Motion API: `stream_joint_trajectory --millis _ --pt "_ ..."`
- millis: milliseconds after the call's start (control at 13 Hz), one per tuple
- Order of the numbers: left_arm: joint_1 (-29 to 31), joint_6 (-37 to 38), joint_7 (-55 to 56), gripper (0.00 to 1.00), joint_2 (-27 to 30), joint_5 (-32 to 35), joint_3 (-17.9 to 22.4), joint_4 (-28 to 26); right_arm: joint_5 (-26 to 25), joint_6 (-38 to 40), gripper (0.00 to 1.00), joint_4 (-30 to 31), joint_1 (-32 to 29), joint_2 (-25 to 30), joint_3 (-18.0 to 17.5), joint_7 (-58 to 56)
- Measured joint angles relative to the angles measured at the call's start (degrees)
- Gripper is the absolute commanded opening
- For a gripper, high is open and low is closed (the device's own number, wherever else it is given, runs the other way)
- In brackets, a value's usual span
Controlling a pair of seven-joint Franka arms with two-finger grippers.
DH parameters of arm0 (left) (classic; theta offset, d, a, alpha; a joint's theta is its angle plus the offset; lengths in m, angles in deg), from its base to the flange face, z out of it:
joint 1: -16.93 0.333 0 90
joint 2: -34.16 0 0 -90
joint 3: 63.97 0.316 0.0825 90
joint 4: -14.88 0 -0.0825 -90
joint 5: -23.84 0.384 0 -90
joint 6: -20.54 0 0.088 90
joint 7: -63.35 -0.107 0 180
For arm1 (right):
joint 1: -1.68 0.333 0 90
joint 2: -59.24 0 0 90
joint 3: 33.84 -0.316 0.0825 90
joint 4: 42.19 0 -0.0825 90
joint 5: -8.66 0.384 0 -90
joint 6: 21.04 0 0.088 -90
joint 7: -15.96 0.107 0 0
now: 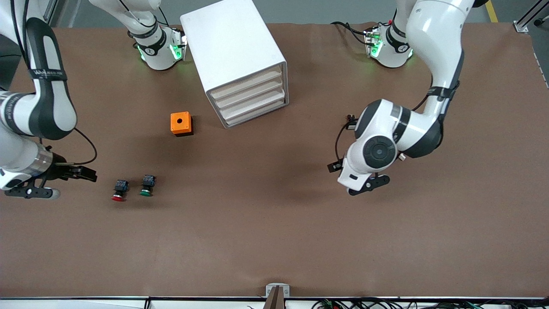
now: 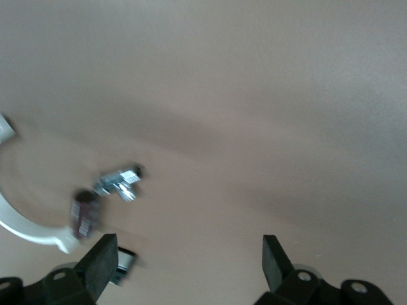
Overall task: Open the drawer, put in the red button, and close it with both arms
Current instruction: 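Reach the right gripper to the red button while the left gripper reaches the cabinet, then grasp the red button with the right gripper while the left gripper grips the drawer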
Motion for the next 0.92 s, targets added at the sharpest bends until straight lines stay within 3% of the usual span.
stream_joint_trajectory --millis 231,692,923 --pt "-4.03 -0.04 14.40 1.00 -3.21 -3.35 -0.01 1.89 0.04 -6.49 1.00 4.68 0.01 -2.15 -0.07 3.61" --pt "-9.55 -0.11 45.46 1.00 -5.66 -20.46 -0.02 2.36 0.08 -14.95 1.00 5.94 0.90 -8.25 -0.57 9.19" --pt "-12.48 -0.11 54.80 1.00 -6.23 -29.19 -0.01 2.38 0.08 -18.42 1.00 6.61 1.55 -10.84 -0.65 10.84"
